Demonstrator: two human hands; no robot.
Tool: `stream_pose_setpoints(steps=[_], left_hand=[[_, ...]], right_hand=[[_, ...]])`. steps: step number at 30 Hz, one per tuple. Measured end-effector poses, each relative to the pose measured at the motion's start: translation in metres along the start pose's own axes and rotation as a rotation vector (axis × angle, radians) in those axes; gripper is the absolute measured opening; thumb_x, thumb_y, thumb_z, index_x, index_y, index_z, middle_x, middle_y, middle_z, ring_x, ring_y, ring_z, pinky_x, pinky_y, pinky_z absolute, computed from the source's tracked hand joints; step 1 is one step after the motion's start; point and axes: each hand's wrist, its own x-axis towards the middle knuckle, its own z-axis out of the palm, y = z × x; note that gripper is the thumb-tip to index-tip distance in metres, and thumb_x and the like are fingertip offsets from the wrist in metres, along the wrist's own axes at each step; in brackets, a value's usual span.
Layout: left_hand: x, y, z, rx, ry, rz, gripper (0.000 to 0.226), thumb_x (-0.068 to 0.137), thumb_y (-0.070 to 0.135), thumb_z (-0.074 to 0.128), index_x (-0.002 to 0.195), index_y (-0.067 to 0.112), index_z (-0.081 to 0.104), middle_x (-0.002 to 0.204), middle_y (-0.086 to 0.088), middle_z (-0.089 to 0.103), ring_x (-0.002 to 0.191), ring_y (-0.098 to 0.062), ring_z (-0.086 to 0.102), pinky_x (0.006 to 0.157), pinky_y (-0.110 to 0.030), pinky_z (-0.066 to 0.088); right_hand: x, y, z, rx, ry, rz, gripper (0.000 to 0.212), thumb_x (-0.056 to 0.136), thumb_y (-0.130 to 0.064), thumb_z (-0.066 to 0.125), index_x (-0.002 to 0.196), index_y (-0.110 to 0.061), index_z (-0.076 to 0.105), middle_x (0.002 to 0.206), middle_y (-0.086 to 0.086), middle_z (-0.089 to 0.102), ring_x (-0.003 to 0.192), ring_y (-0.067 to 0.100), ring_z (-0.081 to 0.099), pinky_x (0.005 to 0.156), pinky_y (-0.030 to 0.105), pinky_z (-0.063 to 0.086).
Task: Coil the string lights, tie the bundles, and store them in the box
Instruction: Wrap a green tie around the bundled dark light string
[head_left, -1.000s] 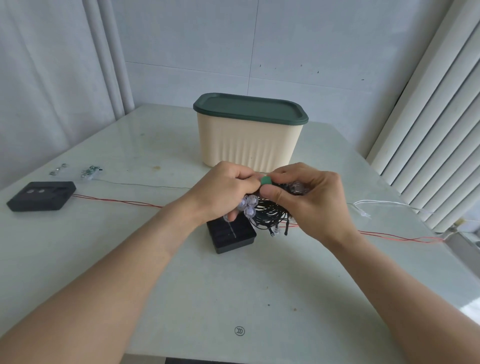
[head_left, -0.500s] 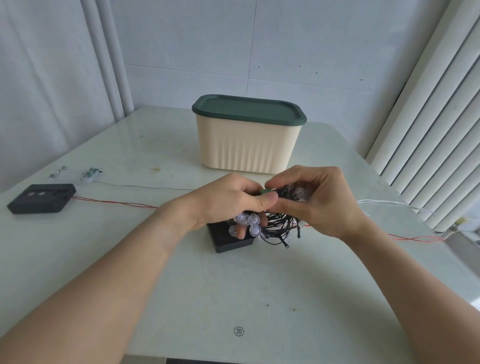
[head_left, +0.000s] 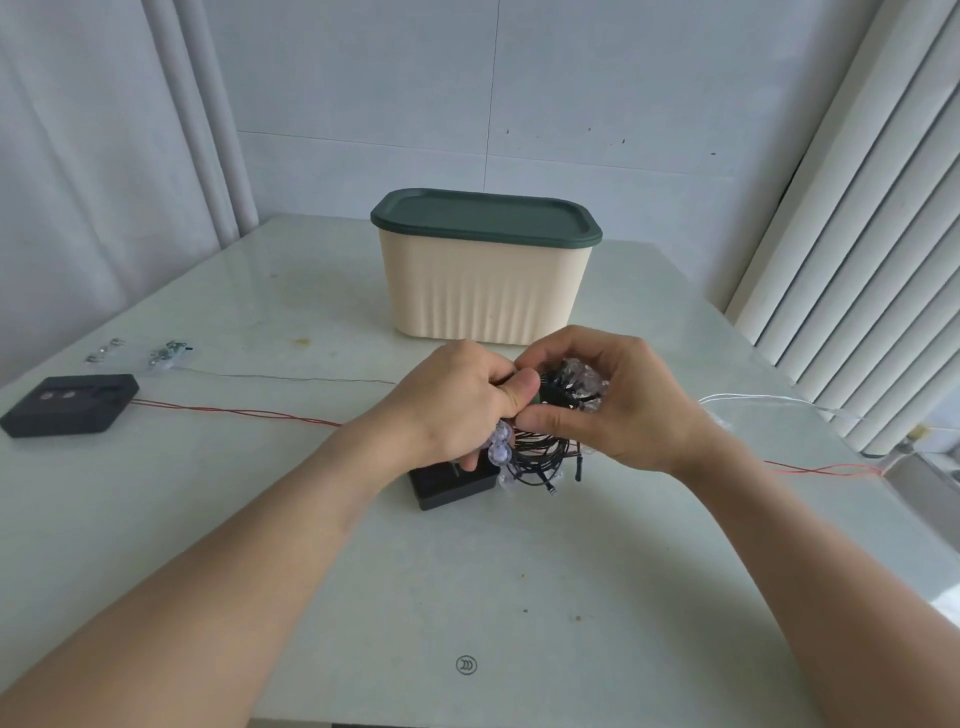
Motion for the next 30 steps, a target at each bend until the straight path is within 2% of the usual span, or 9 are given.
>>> stream_pose_setpoints(steps=[6, 10, 12, 15, 19, 22, 26, 28, 30], left_hand=[[0.006, 0.006, 0.001, -0.050, 0.000, 0.014, 0.042, 0.106, 0.031, 0.044, 0.076, 0.005, 0.058, 0.067, -0.016, 0.063, 0.054, -0.029, 0.061, 0.052, -0.039, 0.049], [0.013, 0.018, -0.011, -0.016, -0.040, 0.011, 0.058, 0.104, 0.052, 0.030, 0.112, 0.004, 0.061, 0.095, -0.022, 0.066, 0.085, -0.027, 0.072, 0.094, -0.042, 0.050], [0.021, 0.030, -0.028, -0.053, 0.116, 0.045, 0.043, 0.105, 0.047, 0.034, 0.117, 0.015, 0.060, 0.109, -0.011, 0.064, 0.079, -0.025, 0.075, 0.100, -0.034, 0.045], [0.038, 0.035, -0.054, -0.027, 0.485, 0.102, 0.015, 0.099, 0.029, 0.053, 0.103, 0.020, 0.064, 0.107, 0.000, 0.065, 0.071, -0.017, 0.073, 0.081, -0.029, 0.050], [0.069, 0.007, -0.081, 0.052, 0.996, 0.024, 0.034, 0.091, 0.019, 0.055, 0.124, 0.010, 0.053, 0.130, -0.009, 0.052, 0.118, -0.024, 0.053, 0.092, -0.028, 0.040], [0.089, -0.009, -0.095, -0.127, 0.866, -0.290, 0.062, 0.092, 0.039, 0.057, 0.139, 0.003, 0.039, 0.137, -0.010, 0.045, 0.125, -0.028, 0.047, 0.091, -0.031, 0.037], [0.100, -0.019, -0.092, -0.136, 0.758, -0.222, 0.038, 0.094, 0.045, 0.055, 0.089, 0.007, 0.057, 0.084, -0.004, 0.057, 0.092, -0.030, 0.056, 0.062, -0.032, 0.039], [0.104, -0.018, -0.091, 0.127, 0.769, -0.148, 0.059, 0.092, 0.051, 0.056, 0.131, 0.007, 0.050, 0.130, -0.016, 0.054, 0.128, -0.036, 0.047, 0.093, -0.041, 0.045], [0.107, -0.011, -0.089, 0.414, 0.692, 0.066, 0.083, 0.088, 0.059, 0.062, 0.153, 0.020, 0.028, 0.160, -0.010, 0.028, 0.149, -0.029, 0.020, 0.117, -0.049, 0.021]], right_hand=[[0.001, 0.002, -0.005, -0.070, 0.091, 0.021, 0.036, 0.071, -0.042, 0.085, 0.099, -0.024, 0.073, 0.088, -0.007, 0.077, 0.082, 0.014, 0.073, 0.082, 0.038, 0.059], [0.003, 0.009, -0.019, -0.093, 0.201, 0.102, 0.014, 0.083, -0.027, 0.081, 0.090, -0.026, 0.069, 0.078, -0.010, 0.072, 0.071, 0.005, 0.067, 0.073, 0.025, 0.055], [0.004, 0.013, -0.031, -0.062, 0.250, 0.173, 0.011, 0.086, -0.027, 0.077, 0.089, -0.020, 0.069, 0.074, -0.006, 0.072, 0.067, 0.010, 0.067, 0.071, 0.030, 0.056], [0.004, 0.016, -0.044, 0.104, 0.358, 0.284, 0.018, 0.087, -0.022, 0.077, 0.087, -0.008, 0.066, 0.075, 0.005, 0.076, 0.066, 0.018, 0.072, 0.075, 0.041, 0.060], [0.009, 0.018, -0.043, 0.380, 0.573, 0.401, 0.017, 0.086, -0.010, 0.076, 0.078, -0.010, 0.061, 0.064, 0.006, 0.072, 0.066, 0.023, 0.071, 0.069, 0.040, 0.060], [0.010, 0.019, -0.042, 0.526, 0.636, 0.393, 0.009, 0.089, -0.004, 0.070, 0.083, -0.011, 0.070, 0.068, 0.005, 0.072, 0.070, 0.024, 0.068, 0.071, 0.036, 0.056], [0.011, 0.016, -0.038, 0.710, 0.668, 0.364, 0.010, 0.091, -0.004, 0.066, 0.095, -0.008, 0.074, 0.076, 0.007, 0.072, 0.071, 0.019, 0.067, 0.072, 0.032, 0.058], [0.014, 0.015, -0.038, 0.807, 0.664, 0.347, 0.014, 0.093, -0.007, 0.063, 0.103, -0.005, 0.072, 0.083, 0.007, 0.072, 0.074, 0.017, 0.068, 0.070, 0.027, 0.059], [0.014, 0.012, -0.037, 0.884, 0.628, 0.319, 0.020, 0.095, -0.009, 0.059, 0.112, -0.003, 0.068, 0.084, 0.006, 0.070, 0.074, 0.016, 0.067, 0.067, 0.025, 0.058]])
